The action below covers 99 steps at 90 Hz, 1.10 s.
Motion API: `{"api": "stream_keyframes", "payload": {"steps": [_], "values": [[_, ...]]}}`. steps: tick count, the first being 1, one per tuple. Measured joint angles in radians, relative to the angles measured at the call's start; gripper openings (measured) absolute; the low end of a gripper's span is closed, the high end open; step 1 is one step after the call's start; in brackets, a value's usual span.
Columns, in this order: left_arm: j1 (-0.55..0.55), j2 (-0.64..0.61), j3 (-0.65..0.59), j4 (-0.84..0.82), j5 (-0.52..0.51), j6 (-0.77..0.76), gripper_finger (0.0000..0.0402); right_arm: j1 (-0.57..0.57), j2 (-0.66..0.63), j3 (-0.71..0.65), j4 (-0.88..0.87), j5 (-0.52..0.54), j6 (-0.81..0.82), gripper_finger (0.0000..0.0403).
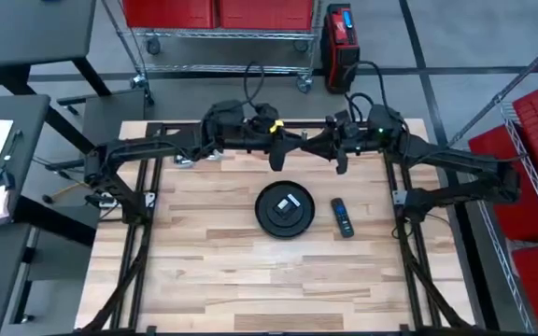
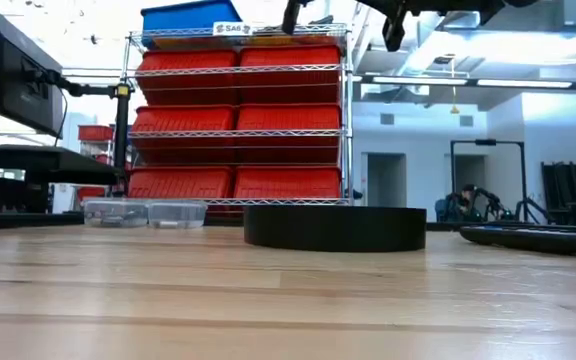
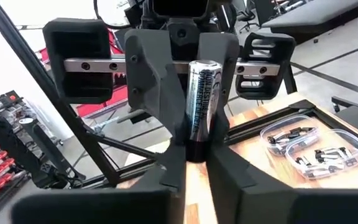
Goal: Insert battery
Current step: Insert the silver battery into the wall clock battery compartment
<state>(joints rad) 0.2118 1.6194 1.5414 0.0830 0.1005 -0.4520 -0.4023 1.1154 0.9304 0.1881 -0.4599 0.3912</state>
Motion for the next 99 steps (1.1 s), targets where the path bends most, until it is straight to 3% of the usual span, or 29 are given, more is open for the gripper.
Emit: {"api": "stream_keyframes", "payload": {"steps": [26,56,99], "values": [[-0.001,0.001,0.000,0.000,0.007,0.008,0.0055,0.000,0.002,0.000,-0.004,-0.003,-0.007,0.0001],[-0.003,0.002,0.000,-0.010,0.009,0.009,0.0025,0.000,0.002,0.000,-0.004,-0.010,-0.007,0.0001],[-0.002,0.001,0.002,-0.040,0.038,0.022,0.0034,0.001,0.003,0.000,0.026,-0.015,-0.007,0.0000]]}}
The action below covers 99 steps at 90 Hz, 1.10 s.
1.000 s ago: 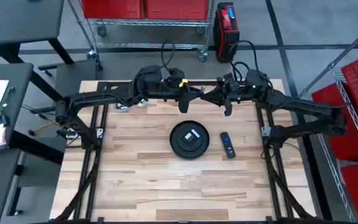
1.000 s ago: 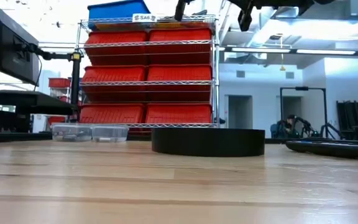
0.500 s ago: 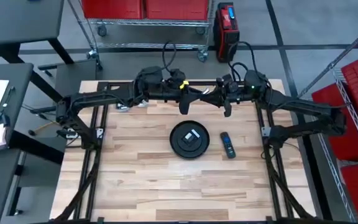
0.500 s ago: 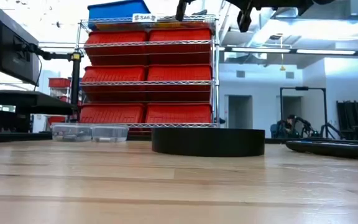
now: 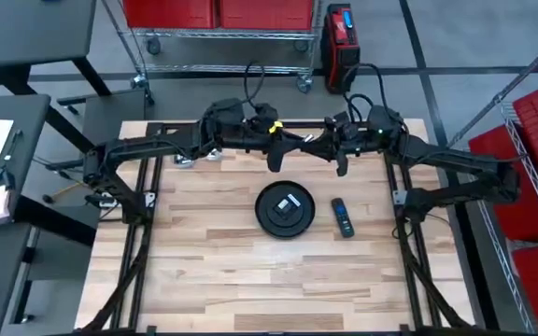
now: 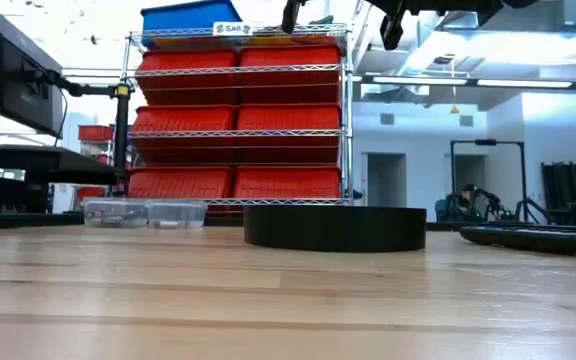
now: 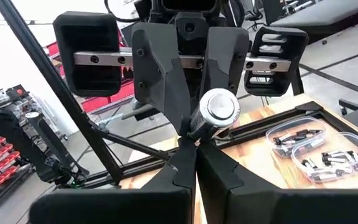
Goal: Insert battery
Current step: Insert the silver battery into the wall clock battery compartment
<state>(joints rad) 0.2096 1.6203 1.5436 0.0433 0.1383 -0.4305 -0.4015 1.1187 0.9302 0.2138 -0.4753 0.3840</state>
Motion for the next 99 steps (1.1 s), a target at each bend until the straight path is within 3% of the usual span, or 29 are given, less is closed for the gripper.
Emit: {"api": "stream_keyframes", "payload": {"steps": [31,70,86,99], "values": [[-0.001,0.000,0.000,-0.019,0.013,-0.001,0.0057,0.003,0.000,0.000,0.004,-0.002,-0.001,0.0000],[-0.002,0.001,-0.002,-0.023,0.013,0.004,0.0058,0.018,0.000,0.000,0.007,0.004,-0.003,0.0000],[-0.002,0.002,-0.002,-0.032,0.011,0.022,0.0025,0.028,0.014,0.000,0.008,0.004,-0.001,0.0000],[-0.002,0.002,-0.002,-0.032,0.008,0.029,0.0024,0.028,0.014,0.000,0.006,0.004,0.001,0.0000]]}}
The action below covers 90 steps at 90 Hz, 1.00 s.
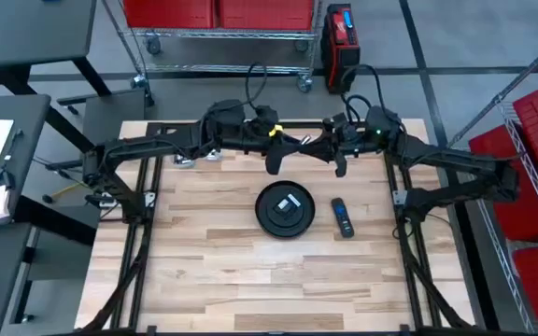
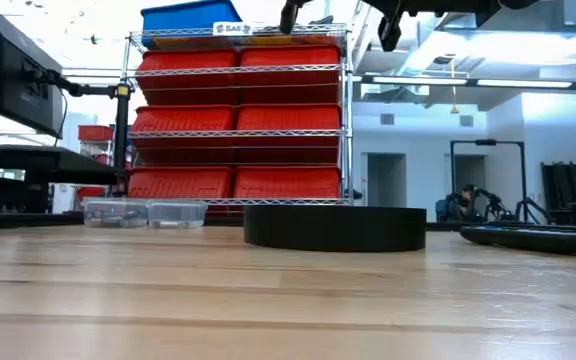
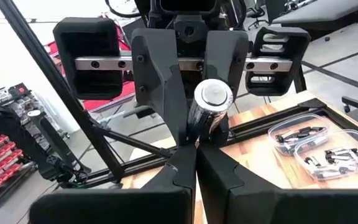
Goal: Insert battery
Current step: Insert the silver battery into the wall clock battery compartment
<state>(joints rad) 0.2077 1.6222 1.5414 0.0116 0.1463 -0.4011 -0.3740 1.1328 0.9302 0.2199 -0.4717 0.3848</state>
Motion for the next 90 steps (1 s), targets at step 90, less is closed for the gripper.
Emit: {"api": "stream_keyframes", "payload": {"steps": [90], "values": [[-0.007,-0.051,-0.003,0.086,-0.019,0.030,0.0024,-0.032,-0.047,0.040,0.057,0.002,0.011,0.0139]]}}
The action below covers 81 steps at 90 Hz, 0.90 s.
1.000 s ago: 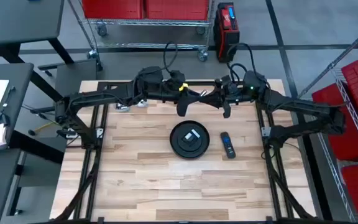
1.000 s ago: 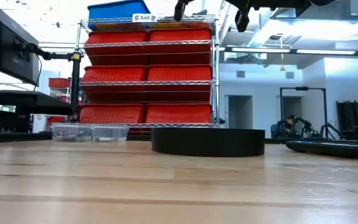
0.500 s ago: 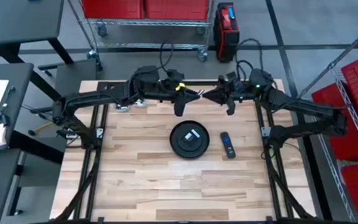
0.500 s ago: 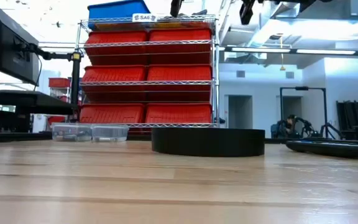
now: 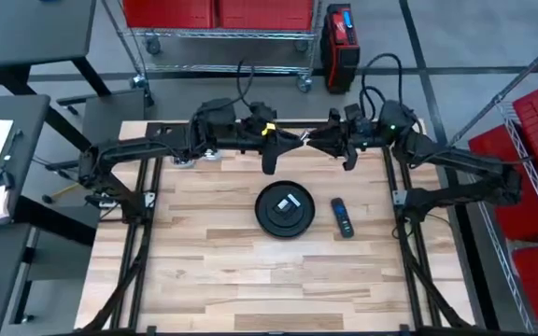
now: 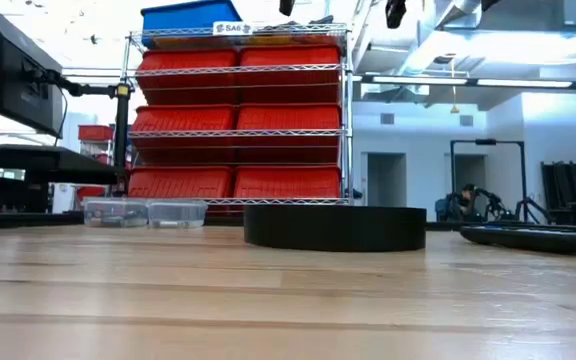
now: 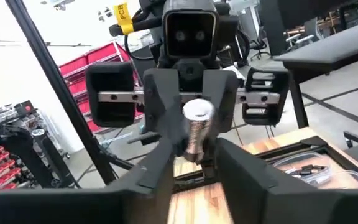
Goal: Insert battery
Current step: Insert the silver battery into the wall clock battery compartment
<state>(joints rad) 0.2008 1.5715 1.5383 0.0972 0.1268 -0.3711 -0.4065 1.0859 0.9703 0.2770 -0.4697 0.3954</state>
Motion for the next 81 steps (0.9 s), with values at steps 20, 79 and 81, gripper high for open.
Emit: {"api": "stream_keyframes", "payload": {"steps": [20,79,81], "values": [[-0.009,0.002,0.002,0.039,-0.024,-0.008,0.0024,0.000,0.017,-0.001,0.070,0.005,0.011,0.0184],[-0.011,0.001,0.003,0.050,-0.037,-0.005,0.0023,0.027,0.098,-0.002,0.229,0.027,-0.001,0.0126],[-0.011,0.001,0.003,0.050,-0.037,-0.004,0.0023,0.027,0.098,-0.002,0.231,0.027,-0.001,0.0124]]}}
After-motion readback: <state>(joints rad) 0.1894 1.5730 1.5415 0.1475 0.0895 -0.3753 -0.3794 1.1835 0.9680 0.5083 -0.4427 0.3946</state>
